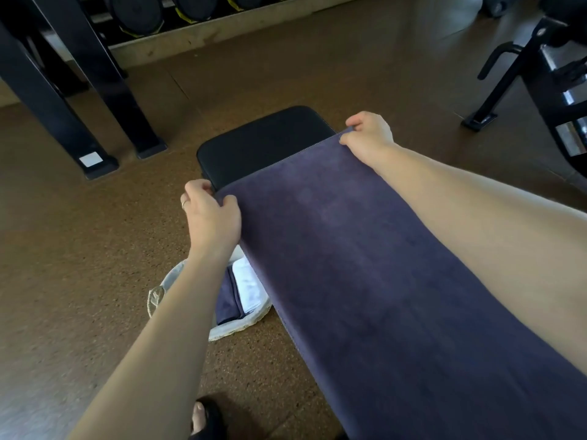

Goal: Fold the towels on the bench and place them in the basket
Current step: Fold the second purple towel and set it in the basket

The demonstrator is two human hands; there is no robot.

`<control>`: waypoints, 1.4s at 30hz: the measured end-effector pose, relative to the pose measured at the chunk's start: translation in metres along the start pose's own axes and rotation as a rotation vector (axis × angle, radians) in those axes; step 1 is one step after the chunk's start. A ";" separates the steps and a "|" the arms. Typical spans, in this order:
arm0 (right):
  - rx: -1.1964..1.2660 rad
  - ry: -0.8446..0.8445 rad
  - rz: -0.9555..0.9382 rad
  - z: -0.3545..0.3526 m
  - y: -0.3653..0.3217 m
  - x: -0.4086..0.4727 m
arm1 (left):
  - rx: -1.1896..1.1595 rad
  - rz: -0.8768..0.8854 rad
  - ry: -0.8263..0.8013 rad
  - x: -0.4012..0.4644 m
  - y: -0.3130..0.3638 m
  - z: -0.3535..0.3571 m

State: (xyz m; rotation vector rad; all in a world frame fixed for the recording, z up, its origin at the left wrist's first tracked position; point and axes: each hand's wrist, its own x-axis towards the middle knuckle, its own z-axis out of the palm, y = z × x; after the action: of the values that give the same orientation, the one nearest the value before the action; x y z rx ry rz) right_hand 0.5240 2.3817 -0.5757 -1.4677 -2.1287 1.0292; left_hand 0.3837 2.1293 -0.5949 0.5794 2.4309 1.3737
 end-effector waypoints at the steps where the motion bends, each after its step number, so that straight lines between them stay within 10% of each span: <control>1: 0.005 0.031 -0.019 -0.001 -0.001 0.000 | -0.017 -0.034 0.008 0.004 -0.001 -0.003; 13: 0.004 0.137 -0.139 -0.052 -0.016 -0.031 | -0.091 0.043 0.032 -0.018 0.043 -0.038; 28: 0.407 0.149 -0.039 -0.221 0.055 -0.250 | -0.011 0.411 -0.468 -0.232 0.129 -0.070; 42: -0.341 -0.165 -0.078 -0.241 0.200 -0.403 | 0.685 1.042 -0.909 -0.404 0.031 -0.045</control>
State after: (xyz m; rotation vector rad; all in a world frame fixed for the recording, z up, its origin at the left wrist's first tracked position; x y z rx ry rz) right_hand 0.9697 2.1413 -0.5165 -1.4723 -2.5590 0.8133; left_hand 0.7253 1.9174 -0.5242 2.2291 1.7061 0.1884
